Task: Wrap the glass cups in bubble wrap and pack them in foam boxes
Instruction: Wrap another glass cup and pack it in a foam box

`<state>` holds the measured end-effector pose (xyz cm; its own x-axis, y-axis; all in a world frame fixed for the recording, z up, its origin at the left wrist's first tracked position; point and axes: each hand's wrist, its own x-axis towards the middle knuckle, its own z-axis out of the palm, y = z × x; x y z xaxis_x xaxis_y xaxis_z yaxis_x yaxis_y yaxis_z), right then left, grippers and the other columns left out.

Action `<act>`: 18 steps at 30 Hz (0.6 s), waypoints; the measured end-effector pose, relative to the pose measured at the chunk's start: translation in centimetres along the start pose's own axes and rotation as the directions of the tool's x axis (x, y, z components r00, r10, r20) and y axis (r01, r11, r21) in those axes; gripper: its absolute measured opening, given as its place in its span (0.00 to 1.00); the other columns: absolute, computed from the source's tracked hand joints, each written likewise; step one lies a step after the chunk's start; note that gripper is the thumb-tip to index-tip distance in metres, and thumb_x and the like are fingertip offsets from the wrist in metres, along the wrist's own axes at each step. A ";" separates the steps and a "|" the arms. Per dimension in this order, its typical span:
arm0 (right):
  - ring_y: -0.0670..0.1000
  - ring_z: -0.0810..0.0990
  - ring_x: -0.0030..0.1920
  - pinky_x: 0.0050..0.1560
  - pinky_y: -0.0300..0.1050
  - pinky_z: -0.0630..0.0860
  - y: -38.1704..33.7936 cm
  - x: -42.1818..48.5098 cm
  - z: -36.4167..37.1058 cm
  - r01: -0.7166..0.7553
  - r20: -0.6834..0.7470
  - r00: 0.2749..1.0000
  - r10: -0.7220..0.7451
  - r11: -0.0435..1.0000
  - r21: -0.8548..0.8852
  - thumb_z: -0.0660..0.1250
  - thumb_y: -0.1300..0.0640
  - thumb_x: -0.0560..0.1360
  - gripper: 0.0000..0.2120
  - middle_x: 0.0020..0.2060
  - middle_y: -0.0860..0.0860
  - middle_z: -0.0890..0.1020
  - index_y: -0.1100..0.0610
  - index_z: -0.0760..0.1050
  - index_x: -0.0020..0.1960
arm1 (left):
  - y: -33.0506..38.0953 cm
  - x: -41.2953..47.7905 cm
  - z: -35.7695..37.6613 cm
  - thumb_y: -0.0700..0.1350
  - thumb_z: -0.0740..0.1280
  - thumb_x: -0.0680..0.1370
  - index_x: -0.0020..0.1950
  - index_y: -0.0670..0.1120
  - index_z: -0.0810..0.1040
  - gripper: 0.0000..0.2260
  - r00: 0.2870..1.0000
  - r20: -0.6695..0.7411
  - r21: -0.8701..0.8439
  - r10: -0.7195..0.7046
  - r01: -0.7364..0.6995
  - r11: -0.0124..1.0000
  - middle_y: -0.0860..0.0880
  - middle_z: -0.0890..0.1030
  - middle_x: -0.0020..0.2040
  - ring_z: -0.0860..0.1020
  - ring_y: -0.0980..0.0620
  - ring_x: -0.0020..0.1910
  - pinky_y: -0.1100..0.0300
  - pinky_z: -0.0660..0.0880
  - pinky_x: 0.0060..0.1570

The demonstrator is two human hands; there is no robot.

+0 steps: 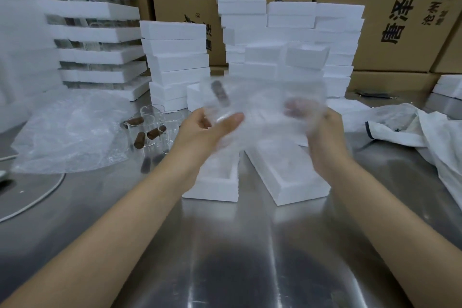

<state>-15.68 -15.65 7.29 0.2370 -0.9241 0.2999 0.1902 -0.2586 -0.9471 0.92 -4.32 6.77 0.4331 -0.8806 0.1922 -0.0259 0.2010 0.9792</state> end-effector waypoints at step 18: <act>0.44 0.81 0.52 0.59 0.38 0.70 1.7 -2.0 1.7 -0.001 0.565 0.824 0.031 0.999 -0.054 0.53 0.40 0.74 0.22 0.43 0.44 0.84 0.46 0.84 0.37 | -1.1 -1.1 1.4 0.53 0.80 0.57 0.57 0.51 0.75 0.31 1.000 0.027 -0.014 0.011 -0.011 1.000 0.57 0.83 0.52 0.83 0.56 0.50 0.61 0.78 0.45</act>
<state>-14.21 -13.80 5.30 0.7399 -0.6105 0.2825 0.1386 -0.2725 -0.9521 -0.82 -4.19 5.52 0.4086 -0.8894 0.2050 -0.0180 0.2167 0.9761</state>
